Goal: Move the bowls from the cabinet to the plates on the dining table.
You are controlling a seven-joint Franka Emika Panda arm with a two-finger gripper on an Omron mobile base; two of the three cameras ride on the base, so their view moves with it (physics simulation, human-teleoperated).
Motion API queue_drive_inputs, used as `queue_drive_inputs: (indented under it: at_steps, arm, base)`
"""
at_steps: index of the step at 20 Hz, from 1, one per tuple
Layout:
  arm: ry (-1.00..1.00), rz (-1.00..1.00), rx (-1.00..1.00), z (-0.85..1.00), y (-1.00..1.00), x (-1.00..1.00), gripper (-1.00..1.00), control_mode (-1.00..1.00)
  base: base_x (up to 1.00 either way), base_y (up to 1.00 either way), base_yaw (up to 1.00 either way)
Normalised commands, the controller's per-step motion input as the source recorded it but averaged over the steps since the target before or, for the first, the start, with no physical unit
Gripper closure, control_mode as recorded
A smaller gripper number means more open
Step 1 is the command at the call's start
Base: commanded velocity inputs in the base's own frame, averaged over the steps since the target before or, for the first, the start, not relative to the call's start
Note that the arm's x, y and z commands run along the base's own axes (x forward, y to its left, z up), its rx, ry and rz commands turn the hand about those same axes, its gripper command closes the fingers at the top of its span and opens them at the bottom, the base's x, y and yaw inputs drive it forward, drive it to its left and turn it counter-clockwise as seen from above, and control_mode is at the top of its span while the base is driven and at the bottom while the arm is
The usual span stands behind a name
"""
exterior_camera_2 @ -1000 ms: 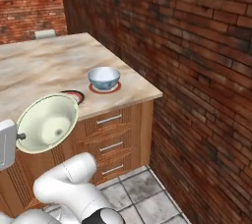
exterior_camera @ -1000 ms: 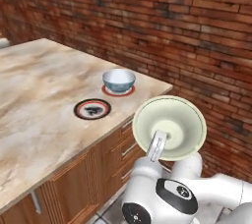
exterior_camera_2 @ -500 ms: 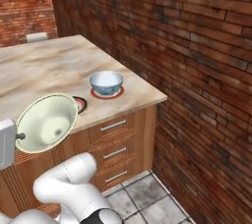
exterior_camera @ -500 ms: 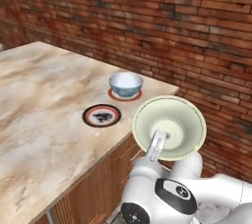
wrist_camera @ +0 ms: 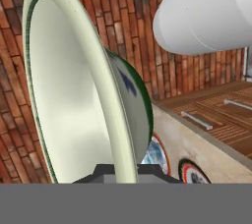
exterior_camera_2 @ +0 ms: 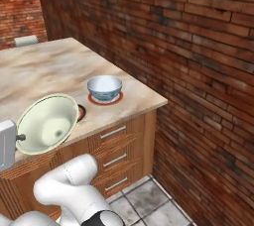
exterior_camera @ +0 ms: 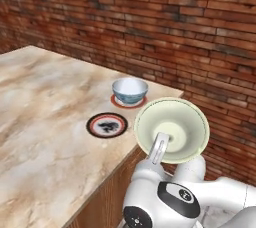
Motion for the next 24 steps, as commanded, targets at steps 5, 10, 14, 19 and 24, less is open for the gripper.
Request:
queue_drive_inputs:
  at_steps: [5,10,14,19,24]
  arm:
    - [0.00,0.00,0.00,0.00,0.00,0.00,1.00,1.00]
    - [0.00,0.00,0.00,0.00,0.00,0.00,1.00,1.00]
    - [0.00,0.00,0.00,0.00,0.00,0.00,1.00,1.00]
    - [0.00,0.00,0.00,0.00,0.00,0.00,1.00,1.00]
    - [0.00,0.00,0.00,0.00,0.00,0.00,1.00,1.00]
  base:
    - [0.32,0.35,-0.15]
    - [0.23,0.34,-0.14]
    - [0.13,0.24,-0.09]
    - [0.00,0.01,0.00]
    - [0.00,0.00,0.00]
